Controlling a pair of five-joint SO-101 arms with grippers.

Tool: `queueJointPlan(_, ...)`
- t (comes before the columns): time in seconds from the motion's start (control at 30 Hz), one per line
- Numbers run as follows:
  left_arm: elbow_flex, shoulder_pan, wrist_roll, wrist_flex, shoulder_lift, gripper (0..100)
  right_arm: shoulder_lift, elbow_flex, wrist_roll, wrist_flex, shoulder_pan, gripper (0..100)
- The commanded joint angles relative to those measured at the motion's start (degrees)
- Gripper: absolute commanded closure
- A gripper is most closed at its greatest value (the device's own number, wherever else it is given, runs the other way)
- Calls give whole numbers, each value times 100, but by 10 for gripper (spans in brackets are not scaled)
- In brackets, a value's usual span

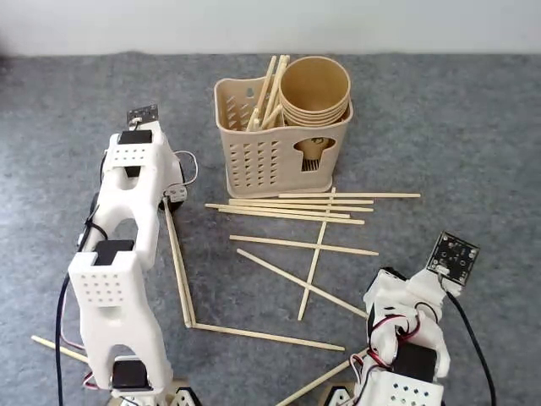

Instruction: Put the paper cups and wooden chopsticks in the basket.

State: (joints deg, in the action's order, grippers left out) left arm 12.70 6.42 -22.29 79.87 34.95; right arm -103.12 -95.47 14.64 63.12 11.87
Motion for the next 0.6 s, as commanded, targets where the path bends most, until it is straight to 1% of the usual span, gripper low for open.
queueJointPlan(0.0,462,-132,0,281,-914,988,-84,-88,26,48,40,990)
queueJointPlan(0.23,1393,-571,0,1371,-2022,988,-84,-88,26,48,40,990)
queueJointPlan(0.37,2237,-633,0,1635,-2330,988,-84,-88,26,48,40,990)
queueJointPlan(0.57,3705,-624,0,2066,-2409,988,-84,-88,26,48,40,990)
